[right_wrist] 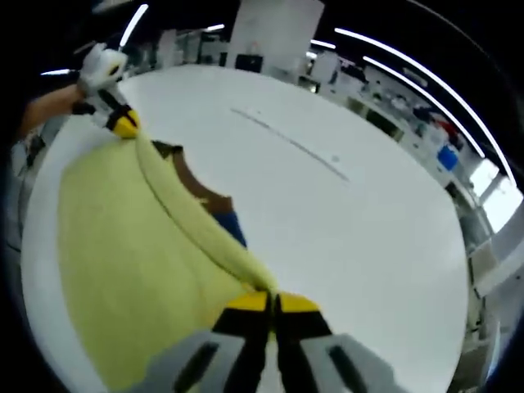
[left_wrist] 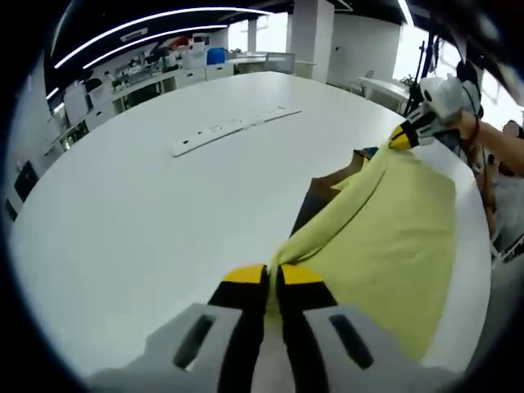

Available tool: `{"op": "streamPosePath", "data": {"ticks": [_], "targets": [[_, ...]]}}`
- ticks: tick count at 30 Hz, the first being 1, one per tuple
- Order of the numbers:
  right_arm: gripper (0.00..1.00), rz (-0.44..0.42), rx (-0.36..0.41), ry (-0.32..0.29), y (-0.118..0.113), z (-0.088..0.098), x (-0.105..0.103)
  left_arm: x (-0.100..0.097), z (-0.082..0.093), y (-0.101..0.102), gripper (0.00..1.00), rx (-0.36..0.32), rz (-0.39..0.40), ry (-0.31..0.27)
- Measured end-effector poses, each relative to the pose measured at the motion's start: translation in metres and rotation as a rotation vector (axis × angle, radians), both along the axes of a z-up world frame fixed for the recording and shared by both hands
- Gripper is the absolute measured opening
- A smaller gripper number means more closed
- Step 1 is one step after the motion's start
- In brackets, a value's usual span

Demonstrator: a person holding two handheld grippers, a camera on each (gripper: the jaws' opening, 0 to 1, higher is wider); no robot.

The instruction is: Fold the garment on the visible template until the final outline fits inside the template.

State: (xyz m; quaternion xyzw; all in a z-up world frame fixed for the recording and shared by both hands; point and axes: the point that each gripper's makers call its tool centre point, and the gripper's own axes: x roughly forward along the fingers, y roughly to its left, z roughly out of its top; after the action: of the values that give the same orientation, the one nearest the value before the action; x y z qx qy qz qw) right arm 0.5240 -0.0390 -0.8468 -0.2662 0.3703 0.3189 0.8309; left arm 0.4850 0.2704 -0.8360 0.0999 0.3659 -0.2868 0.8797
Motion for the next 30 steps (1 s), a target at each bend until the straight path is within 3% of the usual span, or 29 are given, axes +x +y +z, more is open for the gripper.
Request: {"op": "streamPosePath", "data": {"ticks": [6, 13, 23, 27, 30], "targets": [[0.0, -0.037, 0.046, 0.004, 0.0, 0.004, 0.002, -0.001, 0.004, 0.006, 0.09, 0.016, -0.004, -0.03], [0.11, -0.038, 0.06, 0.001, -0.004, 0.013, -0.008, -0.014, 0.017, 0.008, 0.14, 0.0, -0.065, -0.085], [0.22, 0.001, 0.053, -0.006, -0.01, 0.01, -0.015, -0.018, 0.01, 0.009, 0.22, 0.086, -0.156, -0.117], [0.14, 0.017, 0.025, -0.035, -0.015, 0.006, -0.008, -0.012, 0.007, 0.012, 0.17, 0.126, -0.147, -0.118], [0.03, -0.006, 0.037, -0.057, -0.018, 0.011, -0.002, -0.004, 0.009, 0.018, 0.04, 0.106, -0.086, -0.118]]}}
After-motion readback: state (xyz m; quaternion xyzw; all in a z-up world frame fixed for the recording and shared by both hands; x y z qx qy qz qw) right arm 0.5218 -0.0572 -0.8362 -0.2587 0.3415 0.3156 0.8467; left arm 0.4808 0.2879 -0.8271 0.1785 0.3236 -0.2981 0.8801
